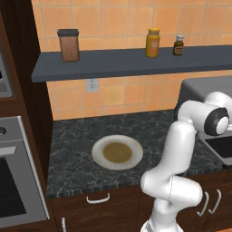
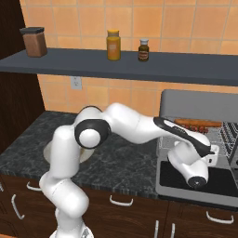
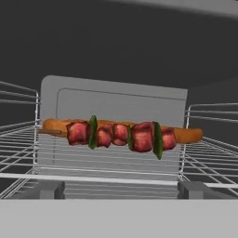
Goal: Pick up the kebab skewer and baguette bread, and place them inside the toaster oven. Close the toaster oven door and start by setting the timer.
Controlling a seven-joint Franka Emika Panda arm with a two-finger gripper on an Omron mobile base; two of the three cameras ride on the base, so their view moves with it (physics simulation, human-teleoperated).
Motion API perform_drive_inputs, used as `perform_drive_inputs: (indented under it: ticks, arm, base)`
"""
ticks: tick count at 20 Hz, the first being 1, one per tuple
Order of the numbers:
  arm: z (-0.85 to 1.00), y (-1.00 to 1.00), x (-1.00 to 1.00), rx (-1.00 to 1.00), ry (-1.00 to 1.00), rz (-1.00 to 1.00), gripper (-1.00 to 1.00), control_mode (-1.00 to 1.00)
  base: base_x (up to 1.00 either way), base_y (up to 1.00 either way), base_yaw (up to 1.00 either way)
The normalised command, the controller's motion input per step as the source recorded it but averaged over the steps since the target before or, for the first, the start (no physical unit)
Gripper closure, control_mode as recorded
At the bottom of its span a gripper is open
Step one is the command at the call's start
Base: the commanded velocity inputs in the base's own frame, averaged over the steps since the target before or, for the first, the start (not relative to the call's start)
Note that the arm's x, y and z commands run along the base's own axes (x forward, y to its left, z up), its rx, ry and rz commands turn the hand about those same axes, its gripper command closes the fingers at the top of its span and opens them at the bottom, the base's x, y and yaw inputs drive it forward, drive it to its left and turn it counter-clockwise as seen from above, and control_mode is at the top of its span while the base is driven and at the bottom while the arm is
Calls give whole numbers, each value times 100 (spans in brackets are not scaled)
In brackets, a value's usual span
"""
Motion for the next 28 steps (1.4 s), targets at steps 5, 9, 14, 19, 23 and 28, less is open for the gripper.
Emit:
perform_drive_inputs:
  ticks: [5,9,14,19,23,28]
  arm:
    - [5,0,34,0,0,0,-100,-100]
    - [5,0,32,0,0,0,-100,-100]
    - [5,0,37,0,0,0,-100,-100]
    - [12,-1,-10,0,0,0,-100,-100]
    - [26,-4,-63,0,0,0,-100,-100]
    - [7,0,0,0,-2,1,-100,-100]
  base:
    - [0,0,0]
    - [0,0,0]
    - [0,0,0]
    - [0,0,0]
    - [0,0,0]
    - [0,0,0]
